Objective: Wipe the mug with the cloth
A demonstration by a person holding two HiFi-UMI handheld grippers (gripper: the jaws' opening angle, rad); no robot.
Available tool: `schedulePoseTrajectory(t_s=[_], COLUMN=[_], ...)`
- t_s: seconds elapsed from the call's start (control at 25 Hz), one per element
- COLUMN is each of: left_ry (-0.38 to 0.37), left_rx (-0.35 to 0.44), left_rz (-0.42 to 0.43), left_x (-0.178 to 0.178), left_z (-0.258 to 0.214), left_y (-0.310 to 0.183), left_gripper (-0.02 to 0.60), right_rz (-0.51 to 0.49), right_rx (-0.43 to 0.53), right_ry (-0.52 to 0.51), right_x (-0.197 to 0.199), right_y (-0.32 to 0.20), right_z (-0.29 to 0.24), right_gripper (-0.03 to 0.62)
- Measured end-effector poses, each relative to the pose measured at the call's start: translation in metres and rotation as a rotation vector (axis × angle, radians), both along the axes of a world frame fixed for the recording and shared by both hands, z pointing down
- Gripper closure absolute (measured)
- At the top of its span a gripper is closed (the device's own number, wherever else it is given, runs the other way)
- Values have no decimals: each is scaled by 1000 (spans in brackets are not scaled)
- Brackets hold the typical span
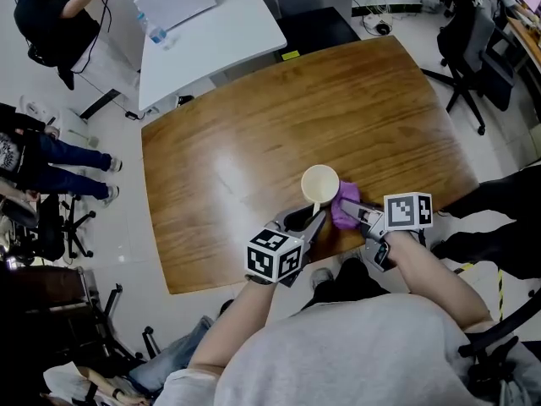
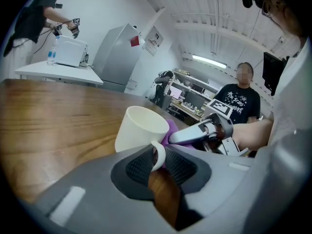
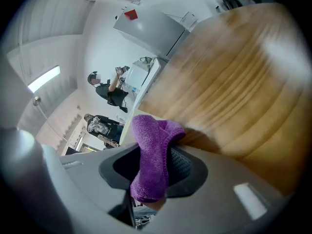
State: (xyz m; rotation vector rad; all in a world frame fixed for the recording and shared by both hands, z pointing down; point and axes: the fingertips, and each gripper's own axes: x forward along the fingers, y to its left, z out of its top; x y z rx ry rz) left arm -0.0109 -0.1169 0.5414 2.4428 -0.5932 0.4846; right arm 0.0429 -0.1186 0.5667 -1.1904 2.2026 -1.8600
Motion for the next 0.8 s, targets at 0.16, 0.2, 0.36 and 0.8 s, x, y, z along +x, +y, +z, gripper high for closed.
schedulePoseTrajectory(t_s=[0.16,0.2,0.36,0.8], left_ry=[-16,-21,-11,36], left_rx=[13,19,14,-19], left_rz=[33,38,40,72], left_x=[5,6,6,-3], left_z=[2,3,3,6], left_y=[5,6,5,9], left_gripper=[517,518,520,494], right_rz=[-36,-45,-61,-65], right_rx=[-15,-18,-23,-5], right_ry=[62,77,116,130], right_x=[-5,-6,-7,-5], right_y=[-2,-2,-6,-5], right_z=[15,17,24,16], right_gripper=[459,459,459,459])
